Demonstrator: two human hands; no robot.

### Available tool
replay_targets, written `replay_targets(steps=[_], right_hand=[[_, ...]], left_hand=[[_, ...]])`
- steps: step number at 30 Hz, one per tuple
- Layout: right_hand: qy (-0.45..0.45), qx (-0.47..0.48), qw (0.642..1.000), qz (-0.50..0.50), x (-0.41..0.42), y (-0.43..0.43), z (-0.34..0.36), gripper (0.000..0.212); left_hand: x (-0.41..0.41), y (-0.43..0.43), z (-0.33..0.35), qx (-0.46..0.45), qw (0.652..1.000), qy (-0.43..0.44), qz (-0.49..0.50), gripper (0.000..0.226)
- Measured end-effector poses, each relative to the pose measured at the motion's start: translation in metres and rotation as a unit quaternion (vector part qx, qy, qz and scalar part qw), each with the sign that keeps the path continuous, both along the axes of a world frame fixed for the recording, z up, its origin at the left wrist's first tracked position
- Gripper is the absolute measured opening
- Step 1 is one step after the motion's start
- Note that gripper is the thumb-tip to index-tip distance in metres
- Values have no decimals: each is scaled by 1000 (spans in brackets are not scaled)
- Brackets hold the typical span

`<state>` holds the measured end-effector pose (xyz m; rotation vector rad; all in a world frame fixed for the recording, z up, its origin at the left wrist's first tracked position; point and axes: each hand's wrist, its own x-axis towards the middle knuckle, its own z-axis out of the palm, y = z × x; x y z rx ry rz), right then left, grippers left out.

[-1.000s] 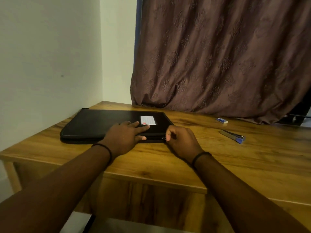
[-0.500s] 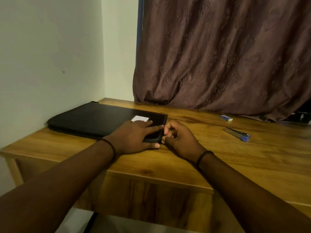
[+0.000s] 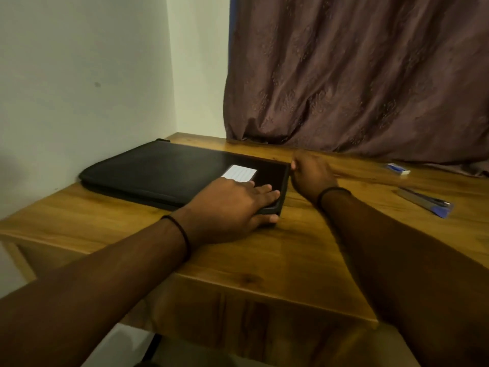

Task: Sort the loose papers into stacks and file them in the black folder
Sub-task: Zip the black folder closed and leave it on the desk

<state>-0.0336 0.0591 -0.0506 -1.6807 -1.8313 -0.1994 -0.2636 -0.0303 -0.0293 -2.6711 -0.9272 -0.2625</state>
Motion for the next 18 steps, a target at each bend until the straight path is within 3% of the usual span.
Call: replay_targets(steps=[6,11,14,16,18], right_hand=[[-1,3,1000,-27,6,27,-2,9],[10,1,999,-31,5,24,-2,2],[12,4,999,-44,3,10,1,7],[30,24,999,-32,-5,-4,4,14],[58,18,998,34,-19,-21,9,21]], left_hand=[[16,12,-2,24,1000,2,0,65],[17,21,-6,10,999,-45,11,76],[12,17,-4,-57,979,-193,10,66],[6,20,-1,-117,933,-337,48,56],[-8,34,3,-115,897,-409,121,51]])
